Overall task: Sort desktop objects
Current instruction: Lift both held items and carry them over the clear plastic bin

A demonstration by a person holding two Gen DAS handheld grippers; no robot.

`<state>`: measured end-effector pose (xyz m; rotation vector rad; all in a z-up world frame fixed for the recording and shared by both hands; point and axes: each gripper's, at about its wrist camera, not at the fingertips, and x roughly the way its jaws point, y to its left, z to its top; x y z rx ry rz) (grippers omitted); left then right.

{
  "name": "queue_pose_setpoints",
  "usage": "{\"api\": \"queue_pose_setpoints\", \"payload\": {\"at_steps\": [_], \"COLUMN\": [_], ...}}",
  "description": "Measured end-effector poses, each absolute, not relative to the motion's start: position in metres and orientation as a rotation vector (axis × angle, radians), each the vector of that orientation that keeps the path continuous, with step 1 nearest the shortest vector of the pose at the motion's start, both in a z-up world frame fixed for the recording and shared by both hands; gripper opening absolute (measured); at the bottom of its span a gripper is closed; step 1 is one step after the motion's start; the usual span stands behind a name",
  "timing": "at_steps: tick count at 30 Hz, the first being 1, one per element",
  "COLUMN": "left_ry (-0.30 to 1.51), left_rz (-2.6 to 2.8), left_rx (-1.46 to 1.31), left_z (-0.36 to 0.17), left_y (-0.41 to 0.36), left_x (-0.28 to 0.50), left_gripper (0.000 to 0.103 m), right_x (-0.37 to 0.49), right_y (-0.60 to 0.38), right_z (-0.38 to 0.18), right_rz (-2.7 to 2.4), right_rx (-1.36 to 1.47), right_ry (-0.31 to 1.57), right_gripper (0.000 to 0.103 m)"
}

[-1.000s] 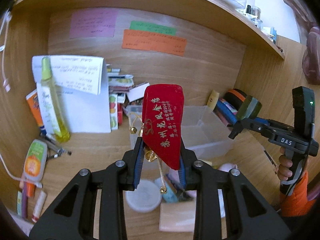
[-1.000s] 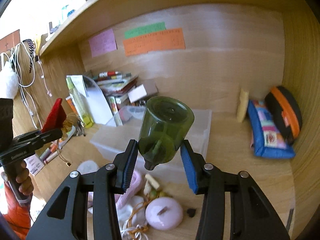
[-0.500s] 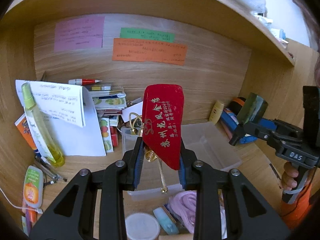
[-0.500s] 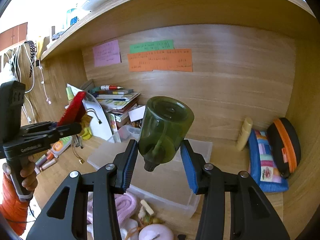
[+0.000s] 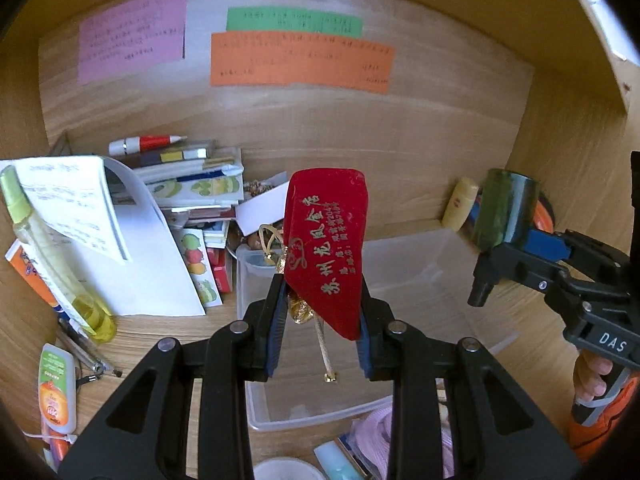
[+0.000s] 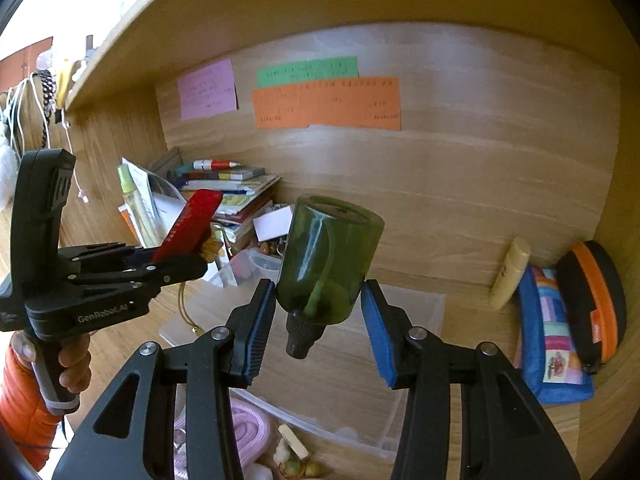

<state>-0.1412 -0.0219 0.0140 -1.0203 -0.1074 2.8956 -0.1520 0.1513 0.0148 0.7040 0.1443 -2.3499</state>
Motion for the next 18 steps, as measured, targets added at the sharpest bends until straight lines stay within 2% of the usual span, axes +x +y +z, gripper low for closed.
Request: {"api": "queue_pose_setpoints", "payload": {"at_steps": [18], "left_ry": [-0.047], "left_rz": [2.842], "left_rx": [-1.231], "left_z": [-0.031], "left_y": [-0.010], "left_x": [-0.183], "left_gripper": [0.030], "right_x": [-0.193], "right_y": [0.142], "right_z": [-0.048], "right_rz": [-2.274], "right_rx": [0.948], "right_ry": [0.152], "right_gripper": [0.041]}}
